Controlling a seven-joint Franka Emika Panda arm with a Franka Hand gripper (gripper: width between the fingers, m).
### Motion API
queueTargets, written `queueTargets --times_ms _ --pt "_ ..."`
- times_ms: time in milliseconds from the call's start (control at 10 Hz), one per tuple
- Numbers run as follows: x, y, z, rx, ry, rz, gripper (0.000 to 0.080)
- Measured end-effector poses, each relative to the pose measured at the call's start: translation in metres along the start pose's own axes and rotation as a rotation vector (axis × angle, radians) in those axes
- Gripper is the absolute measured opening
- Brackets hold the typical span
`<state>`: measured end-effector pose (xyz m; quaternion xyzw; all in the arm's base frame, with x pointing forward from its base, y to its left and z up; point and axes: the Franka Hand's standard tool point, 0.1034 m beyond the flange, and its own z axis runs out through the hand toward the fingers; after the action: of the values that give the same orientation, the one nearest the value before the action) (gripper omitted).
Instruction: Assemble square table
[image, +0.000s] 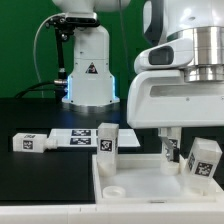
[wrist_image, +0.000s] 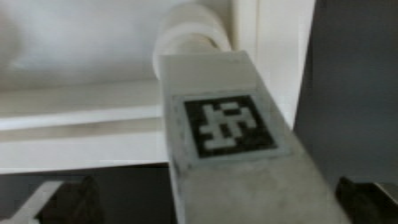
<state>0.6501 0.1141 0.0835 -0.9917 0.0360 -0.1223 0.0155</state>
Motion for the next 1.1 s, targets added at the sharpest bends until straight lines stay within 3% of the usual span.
queueTargets --times_ms 300,700,800,900,1000,1100 --pt "-0.012 0.009 0.002 -0.007 -0.214 0.021 0.0649" --pt "-0.014 0.010 0.005 -0.018 -0.227 0.110 0.0622" --pt "-0.014 0.010 0.005 -0.019 -0.227 0.128 0.0451" --pt "-0.014 0.010 0.005 -0.027 -0.227 0.193 0.0451" --pt "-0.014 0.010 0.005 -0.035 -0.226 0.268 0.0278" --pt "-0.014 0.010 0.006 -0.044 -0.225 0.342 0.0281"
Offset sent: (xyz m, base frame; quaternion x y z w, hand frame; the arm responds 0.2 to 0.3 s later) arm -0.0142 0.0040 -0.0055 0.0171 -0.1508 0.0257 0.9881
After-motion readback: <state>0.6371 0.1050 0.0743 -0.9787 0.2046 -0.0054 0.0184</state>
